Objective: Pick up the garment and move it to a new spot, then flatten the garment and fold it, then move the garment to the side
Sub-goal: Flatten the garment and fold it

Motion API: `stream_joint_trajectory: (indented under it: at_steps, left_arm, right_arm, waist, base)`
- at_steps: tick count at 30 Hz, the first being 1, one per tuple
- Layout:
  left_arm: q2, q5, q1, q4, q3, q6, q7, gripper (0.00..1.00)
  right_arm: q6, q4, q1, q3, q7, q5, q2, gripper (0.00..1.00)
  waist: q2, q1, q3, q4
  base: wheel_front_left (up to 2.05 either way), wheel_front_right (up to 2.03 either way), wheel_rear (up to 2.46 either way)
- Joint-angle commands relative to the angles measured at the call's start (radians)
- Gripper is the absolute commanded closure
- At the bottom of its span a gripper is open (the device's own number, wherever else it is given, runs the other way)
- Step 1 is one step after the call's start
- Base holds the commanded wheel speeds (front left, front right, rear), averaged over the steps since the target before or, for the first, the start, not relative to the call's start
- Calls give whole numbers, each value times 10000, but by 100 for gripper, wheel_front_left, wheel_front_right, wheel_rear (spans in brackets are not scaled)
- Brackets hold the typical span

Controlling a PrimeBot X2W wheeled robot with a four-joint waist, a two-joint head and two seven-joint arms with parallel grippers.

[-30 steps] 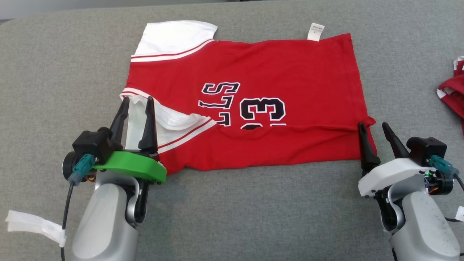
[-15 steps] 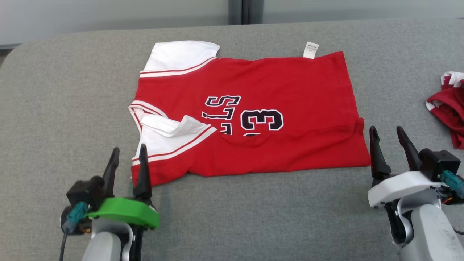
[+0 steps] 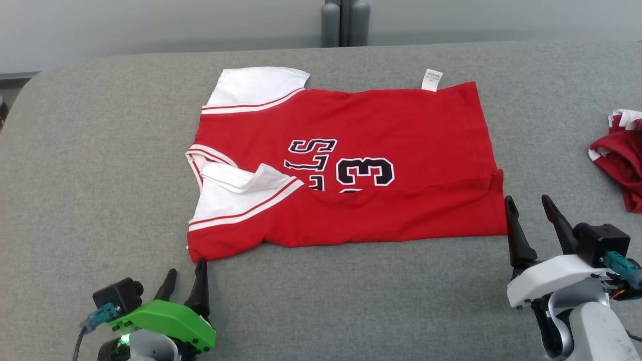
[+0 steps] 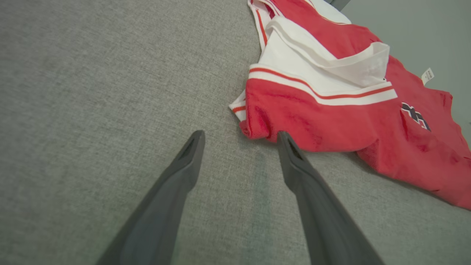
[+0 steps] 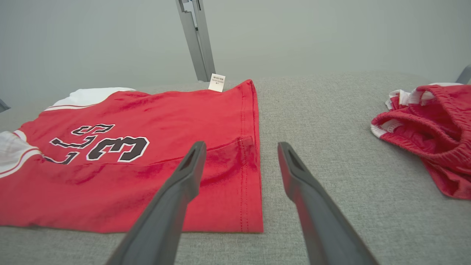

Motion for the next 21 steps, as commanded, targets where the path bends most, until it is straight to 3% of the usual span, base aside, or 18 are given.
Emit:
stream_joint_trajectory:
  at_steps: [1, 8, 9, 11, 16, 17, 21]
  left_arm:
    - [6, -149, -297, 48, -4, 1, 18, 0]
    - [0, -862, -784, 338, -150, -1, 198, 2]
    - [-2, -977, -840, 384, -170, -2, 224, 31]
    - [-3, -1290, -960, 458, -152, -4, 173, 58]
    - [-3, -1474, -1213, 409, -192, -6, -227, 85]
    - [-1, -1464, -1251, 353, -205, -8, -348, 100]
    - [42, -1357, -1352, 13, -388, -17, -747, 100]
  right_arm:
    - [-16, -104, 49, 36, 48, -51, -35, 0]
    - [-15, -207, -97, 104, 236, -82, -36, 0]
    - [-15, -178, -107, 100, 267, -80, -36, 0]
    - [-15, -110, -166, 123, 286, -80, -35, 0]
    - [-16, 297, -385, 141, 468, 6, -35, 0]
    - [-16, 429, -462, 127, 515, 33, -36, 0]
    - [-16, 1073, -788, 71, 617, 54, -36, 0]
  waist:
    - [0, 0, 176, -144]
    - [0, 0, 502, -412]
    - [0, 0, 534, -436]
    - [0, 0, 599, -480]
    - [0, 0, 714, -493]
    - [0, 0, 737, -478]
    - [0, 0, 811, -344]
  base:
    - [0, 0, 0]
    - [0, 0, 0]
    - [0, 0, 0]
    - [0, 0, 0]
    - [0, 0, 0]
    - [0, 0, 0]
    - [0, 0, 0]
